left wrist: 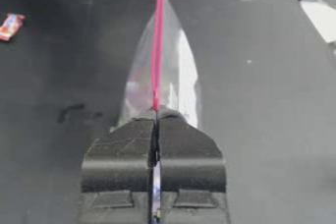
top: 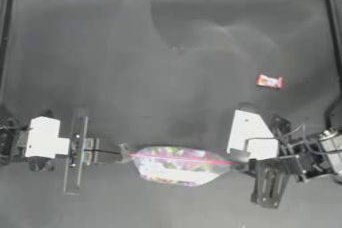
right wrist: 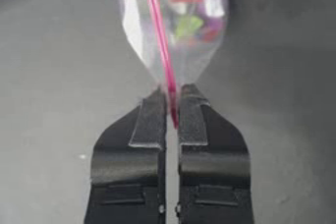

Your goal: Put candy in bag

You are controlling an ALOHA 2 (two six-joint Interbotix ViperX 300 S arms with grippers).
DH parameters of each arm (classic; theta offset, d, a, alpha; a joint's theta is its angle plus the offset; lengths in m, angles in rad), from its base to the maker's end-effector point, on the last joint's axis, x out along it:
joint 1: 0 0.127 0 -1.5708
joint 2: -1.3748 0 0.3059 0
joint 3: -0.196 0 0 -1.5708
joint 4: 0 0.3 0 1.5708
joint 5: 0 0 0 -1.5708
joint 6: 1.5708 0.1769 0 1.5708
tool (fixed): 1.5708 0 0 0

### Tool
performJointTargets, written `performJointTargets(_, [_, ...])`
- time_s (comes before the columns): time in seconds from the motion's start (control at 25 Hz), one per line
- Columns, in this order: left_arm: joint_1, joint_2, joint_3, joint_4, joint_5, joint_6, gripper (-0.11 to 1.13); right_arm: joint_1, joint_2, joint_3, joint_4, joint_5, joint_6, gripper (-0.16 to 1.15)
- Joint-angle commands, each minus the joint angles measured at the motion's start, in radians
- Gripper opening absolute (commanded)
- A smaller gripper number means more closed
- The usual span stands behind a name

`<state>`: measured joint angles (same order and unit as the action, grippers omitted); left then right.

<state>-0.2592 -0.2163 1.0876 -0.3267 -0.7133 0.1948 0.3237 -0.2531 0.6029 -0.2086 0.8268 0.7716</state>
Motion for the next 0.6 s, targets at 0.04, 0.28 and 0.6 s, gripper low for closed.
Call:
performJointTargets(0.04, [0.003,-0.008,-0.017,0.0,-0.006,0.002,0.13,0.012,-0.032,-0.011,-0.028,0.02,0.003,0.17])
performJointTargets(0.28, [0.021,0.0,-0.031,0.002,-0.006,0.006,0.13,-0.002,-0.034,-0.028,-0.071,0.037,0.002,0.17])
performJointTargets(0.6, [0.072,-0.031,-0.034,0.003,0.015,0.025,0.13,-0.029,-0.034,-0.054,-0.129,0.061,-0.012,0.17])
